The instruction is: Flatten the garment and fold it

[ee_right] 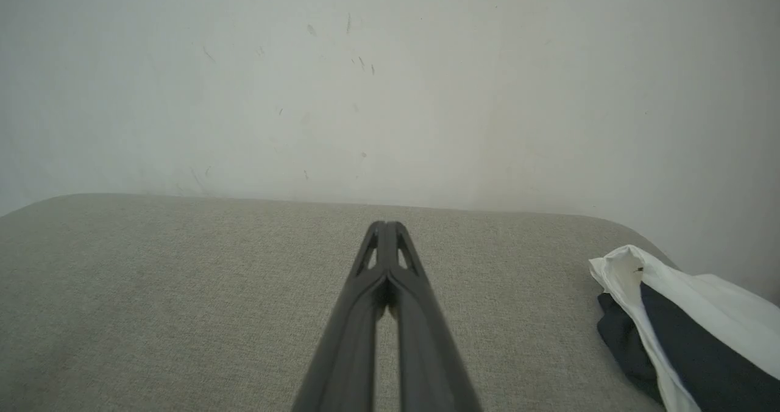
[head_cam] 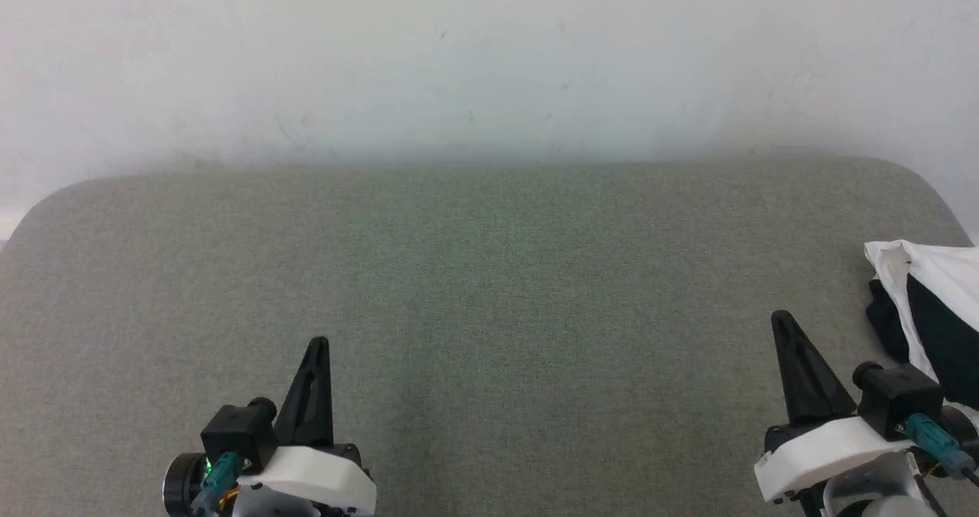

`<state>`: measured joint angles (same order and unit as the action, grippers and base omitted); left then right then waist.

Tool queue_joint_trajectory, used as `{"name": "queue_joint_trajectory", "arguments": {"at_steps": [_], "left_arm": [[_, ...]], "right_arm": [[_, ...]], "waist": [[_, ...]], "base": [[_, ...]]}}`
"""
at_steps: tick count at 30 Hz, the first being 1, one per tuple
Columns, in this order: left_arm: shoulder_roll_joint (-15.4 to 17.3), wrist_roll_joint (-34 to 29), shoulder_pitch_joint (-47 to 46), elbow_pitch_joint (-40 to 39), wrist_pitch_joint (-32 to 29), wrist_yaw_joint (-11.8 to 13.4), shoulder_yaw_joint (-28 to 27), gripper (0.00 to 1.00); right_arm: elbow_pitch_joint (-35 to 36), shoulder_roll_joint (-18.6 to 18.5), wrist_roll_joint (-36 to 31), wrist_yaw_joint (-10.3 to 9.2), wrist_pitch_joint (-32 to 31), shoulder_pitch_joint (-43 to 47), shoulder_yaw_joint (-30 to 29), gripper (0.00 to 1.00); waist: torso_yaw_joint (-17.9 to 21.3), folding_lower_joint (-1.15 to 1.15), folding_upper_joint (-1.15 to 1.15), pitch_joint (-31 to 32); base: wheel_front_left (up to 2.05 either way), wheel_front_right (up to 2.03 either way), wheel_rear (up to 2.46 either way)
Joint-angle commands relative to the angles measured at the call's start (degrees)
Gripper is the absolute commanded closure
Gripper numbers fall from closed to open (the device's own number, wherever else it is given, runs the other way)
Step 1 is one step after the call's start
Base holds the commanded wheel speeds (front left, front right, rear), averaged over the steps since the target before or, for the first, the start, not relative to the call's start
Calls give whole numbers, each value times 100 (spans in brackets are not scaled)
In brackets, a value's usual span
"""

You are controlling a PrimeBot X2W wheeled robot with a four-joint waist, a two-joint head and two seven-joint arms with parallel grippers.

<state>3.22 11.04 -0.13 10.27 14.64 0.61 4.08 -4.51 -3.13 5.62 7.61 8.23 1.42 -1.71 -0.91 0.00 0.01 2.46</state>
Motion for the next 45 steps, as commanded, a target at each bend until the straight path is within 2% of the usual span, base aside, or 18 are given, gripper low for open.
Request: {"name": "queue_joint_trajectory", "arguments": {"at_steps": [1, 45], "left_arm": [[0, -2, 0, -1, -1, 0, 0, 100], [-12, -390, 5, -362, -516, -21, -144, 100]], "right_arm": [[0, 0, -1, 0, -7, 0, 0, 100], [159, 9, -198, -4, -295, -50, 60, 100]], "waist": [[0, 0, -1, 0], [32, 0, -1, -87]], "base": [[0, 0, 0], [0, 0, 0]]}}
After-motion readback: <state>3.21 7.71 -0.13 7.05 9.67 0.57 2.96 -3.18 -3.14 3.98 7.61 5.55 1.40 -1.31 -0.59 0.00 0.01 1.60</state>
